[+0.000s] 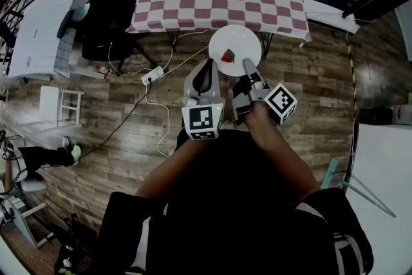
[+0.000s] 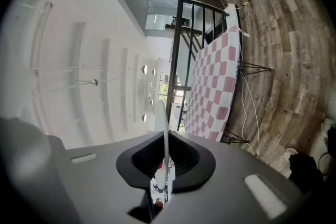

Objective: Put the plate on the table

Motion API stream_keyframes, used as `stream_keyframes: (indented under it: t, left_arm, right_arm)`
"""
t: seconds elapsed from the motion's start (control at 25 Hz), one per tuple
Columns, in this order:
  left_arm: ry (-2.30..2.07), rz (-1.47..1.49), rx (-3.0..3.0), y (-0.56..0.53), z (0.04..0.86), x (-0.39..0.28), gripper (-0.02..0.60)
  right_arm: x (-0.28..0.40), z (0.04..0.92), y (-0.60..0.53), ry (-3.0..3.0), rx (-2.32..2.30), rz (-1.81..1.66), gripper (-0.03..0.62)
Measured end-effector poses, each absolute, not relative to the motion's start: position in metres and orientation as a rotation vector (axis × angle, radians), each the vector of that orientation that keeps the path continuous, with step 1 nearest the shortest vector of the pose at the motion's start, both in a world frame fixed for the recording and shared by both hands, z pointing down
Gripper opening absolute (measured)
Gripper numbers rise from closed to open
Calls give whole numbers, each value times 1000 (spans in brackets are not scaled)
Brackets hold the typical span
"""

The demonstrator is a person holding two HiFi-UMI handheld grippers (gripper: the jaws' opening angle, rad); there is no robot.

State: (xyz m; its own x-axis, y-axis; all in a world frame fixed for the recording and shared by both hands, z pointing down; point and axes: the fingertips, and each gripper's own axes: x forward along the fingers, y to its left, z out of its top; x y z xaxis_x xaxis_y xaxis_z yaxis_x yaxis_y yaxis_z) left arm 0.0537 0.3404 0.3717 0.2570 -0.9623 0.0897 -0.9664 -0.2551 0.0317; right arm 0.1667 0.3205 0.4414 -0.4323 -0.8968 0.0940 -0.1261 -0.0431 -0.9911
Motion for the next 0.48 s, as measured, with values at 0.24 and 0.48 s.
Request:
stream_keyframes:
  t: [0.24, 0.48]
  left_arm:
    - [-1837, 103, 2423, 345, 384, 63, 11]
    - [-1818, 109, 2402, 356, 393, 67, 11]
  right_arm:
    - [174, 446, 329, 1626, -1121, -1537, 18]
    - [176, 448, 343, 1624, -1138, -1528, 20]
